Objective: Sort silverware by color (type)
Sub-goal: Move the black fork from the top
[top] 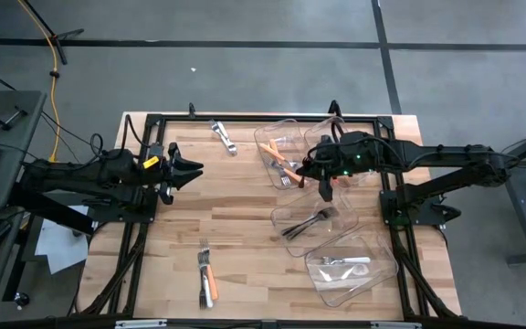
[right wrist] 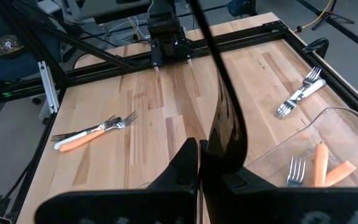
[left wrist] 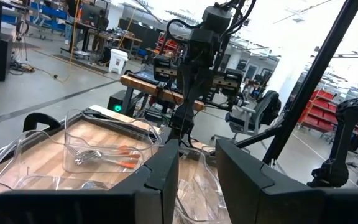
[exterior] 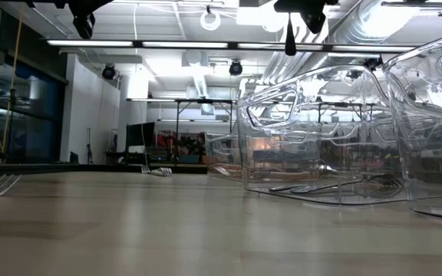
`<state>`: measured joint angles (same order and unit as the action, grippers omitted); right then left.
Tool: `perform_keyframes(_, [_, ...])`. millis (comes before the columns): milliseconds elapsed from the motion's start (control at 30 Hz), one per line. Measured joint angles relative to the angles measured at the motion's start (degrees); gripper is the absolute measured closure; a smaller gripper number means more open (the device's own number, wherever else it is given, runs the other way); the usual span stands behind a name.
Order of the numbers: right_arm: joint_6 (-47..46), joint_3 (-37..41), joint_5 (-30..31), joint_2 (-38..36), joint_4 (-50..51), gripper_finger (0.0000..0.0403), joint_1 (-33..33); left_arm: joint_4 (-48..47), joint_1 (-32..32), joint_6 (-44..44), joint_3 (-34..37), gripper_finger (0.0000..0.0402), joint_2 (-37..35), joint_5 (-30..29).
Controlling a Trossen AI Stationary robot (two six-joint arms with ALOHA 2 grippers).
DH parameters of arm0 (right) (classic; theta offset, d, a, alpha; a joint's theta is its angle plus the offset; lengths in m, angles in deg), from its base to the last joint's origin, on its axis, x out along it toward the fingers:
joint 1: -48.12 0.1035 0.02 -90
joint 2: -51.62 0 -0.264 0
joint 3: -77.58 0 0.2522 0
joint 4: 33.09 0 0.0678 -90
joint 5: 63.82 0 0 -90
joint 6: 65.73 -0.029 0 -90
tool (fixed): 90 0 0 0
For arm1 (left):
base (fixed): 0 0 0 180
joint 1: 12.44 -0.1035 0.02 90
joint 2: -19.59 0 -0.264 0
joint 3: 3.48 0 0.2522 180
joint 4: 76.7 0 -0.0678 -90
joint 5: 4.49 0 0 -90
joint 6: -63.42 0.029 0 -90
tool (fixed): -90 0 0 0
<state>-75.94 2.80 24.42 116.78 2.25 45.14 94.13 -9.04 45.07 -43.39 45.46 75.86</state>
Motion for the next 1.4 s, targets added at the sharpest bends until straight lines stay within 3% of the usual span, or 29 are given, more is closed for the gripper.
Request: perform_keyframes(1400, [1.3,0.0,-3.0,0.0,0.0,0.0403,0.0,0.0,0.0,-0.1,0.0,0.0307,0.0,0.0])
